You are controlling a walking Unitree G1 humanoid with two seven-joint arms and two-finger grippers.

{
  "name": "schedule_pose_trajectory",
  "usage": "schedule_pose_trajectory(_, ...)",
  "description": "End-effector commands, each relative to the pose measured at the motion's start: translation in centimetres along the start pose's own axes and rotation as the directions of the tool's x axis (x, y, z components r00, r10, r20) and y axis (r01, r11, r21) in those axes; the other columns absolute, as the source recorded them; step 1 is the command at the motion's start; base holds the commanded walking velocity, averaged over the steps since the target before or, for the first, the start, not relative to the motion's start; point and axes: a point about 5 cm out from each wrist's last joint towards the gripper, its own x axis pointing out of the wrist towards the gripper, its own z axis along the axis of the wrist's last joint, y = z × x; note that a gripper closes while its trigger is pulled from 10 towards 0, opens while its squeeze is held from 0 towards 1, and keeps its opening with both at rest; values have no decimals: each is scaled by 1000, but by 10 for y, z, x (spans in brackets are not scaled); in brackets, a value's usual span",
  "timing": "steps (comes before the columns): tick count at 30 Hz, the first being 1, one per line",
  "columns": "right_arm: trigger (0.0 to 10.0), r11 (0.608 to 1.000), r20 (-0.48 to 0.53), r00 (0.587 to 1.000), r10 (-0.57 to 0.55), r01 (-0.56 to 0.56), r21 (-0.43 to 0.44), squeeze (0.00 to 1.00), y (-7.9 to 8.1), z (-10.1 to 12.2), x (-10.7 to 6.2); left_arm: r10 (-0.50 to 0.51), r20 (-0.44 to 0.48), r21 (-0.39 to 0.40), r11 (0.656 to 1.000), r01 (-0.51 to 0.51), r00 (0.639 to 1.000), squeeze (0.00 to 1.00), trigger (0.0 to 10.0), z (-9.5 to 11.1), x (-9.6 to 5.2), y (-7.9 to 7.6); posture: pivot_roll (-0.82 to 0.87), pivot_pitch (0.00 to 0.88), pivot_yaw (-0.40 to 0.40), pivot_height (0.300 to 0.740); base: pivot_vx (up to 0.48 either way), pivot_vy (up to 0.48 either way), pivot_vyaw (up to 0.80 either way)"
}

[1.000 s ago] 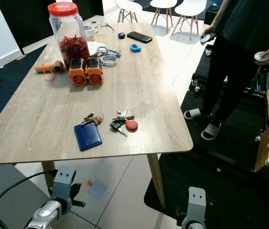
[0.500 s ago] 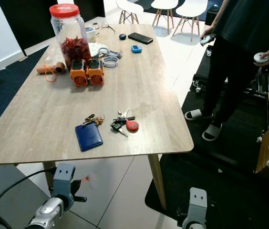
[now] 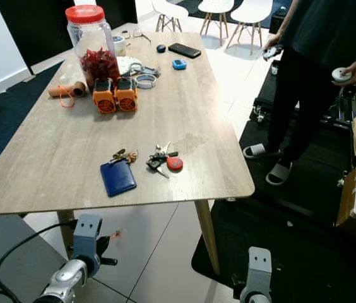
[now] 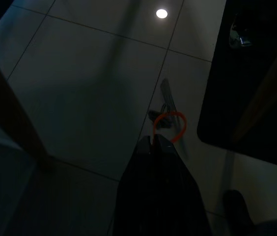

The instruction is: Hang keys on a hook

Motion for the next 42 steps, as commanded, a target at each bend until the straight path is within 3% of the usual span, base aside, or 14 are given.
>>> schedule_pose_trajectory(1,10000,1000,-19,1000,3,-3,-1,0,0,-3,0,-14,0,-4,1000,14,1000,0,10000,-1,1,-5,42,0,-21,740,-360,0,0)
schedule_pose_trajectory(20,10000,999,15,999,37,-36,-34,0,11,9,4,-40,41,16,999,39,998,0,10000,9,3,-5,66,0,-19,740,-360,0,0)
schedule_pose_trajectory(26,10000,998,24,999,45,-44,-37,0,13,11,4,-49,78,33,998,46,996,0,10000,17,6,-9,80,0,-21,740,0,0,0)
schedule_pose_trajectory(42,10000,994,39,997,72,-69,-81,0,17,12,4,-11,106,-30,999,14,994,0,10000,21,6,-2,83,0,-18,740,0,0,27)
